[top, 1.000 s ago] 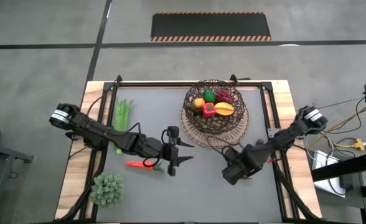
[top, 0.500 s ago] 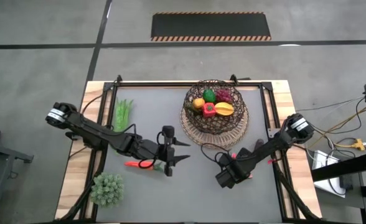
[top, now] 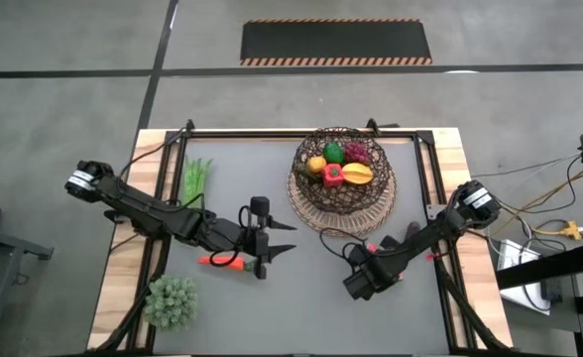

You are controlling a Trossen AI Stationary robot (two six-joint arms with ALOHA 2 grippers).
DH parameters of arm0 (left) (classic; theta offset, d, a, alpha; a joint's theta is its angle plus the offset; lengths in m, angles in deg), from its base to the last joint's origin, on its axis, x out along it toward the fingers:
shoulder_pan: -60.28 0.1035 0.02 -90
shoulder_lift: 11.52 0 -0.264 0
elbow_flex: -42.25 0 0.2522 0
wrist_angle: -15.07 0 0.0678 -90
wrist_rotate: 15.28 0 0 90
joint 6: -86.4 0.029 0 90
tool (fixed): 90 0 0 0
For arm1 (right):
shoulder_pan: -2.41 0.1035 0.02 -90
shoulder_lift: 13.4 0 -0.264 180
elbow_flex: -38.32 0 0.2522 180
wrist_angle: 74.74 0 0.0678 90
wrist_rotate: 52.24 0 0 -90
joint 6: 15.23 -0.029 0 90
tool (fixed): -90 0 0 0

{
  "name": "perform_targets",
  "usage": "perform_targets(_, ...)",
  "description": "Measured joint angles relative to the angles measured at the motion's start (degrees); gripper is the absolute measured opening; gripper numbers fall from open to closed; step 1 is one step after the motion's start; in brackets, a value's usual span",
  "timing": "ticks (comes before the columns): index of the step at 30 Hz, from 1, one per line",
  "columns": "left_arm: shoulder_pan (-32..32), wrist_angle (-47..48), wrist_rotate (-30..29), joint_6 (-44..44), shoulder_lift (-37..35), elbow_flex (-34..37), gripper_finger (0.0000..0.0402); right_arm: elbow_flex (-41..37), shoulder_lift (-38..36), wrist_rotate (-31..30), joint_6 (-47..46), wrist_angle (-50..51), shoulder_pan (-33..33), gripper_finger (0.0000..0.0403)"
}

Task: Build produce basket
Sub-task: Put the green and red watermelon into the basket

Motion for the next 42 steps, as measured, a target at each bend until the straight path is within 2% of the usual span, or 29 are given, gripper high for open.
perform_targets(6, 0.0, -2.91, -0.55, -0.13, -2.59, 3.84, 0.018, -0.02, -0.73, 0.59, 1.43, -0.01, 0.09, 0.0092)
perform_targets(13, 0.0, -5.98, -0.63, -0.45, -6.85, 7.78, 0.018, 0.79, -5.31, 4.68, 8.87, 0.01, 0.09, 0.0093)
perform_targets(18, 0.0, -7.33, -0.63, -0.44, -9.16, 9.5, 0.018, 0.92, -11.13, 6.59, 17.99, -5.18, 0.78, 0.0093)
perform_targets(21, 0.0, -8.2, -0.63, -0.38, -10.17, 11.16, 0.018, 0.92, -15.09, 5.27, 23.37, -11.51, 0.72, 0.0093)
perform_targets(27, 0.0, -10.37, -0.63, -0.41, -11.44, 13.75, 0.018, 0.92, -22.53, -7.2, 37.8, -23.85, 0.7, 0.0093)
perform_targets(36, 0.0, -12.68, -0.61, 0.06, -12.48, 15.27, 0.018, 0.87, -26.67, -32.76, 56.83, -33.66, -0.55, 0.0093)
perform_targets(38, 0.0, -12.67, -0.61, 0.06, -13.22, 15.27, 0.018, 0.87, -26.42, -35.83, 57.99, -33.6, -2.21, 0.0093)
perform_targets(42, 0.0, -12.63, -0.61, -0.11, -13.72, 15.48, 0.018, 0.87, -25.72, -36.55, 59.59, -33.8, -6.89, 0.0093)
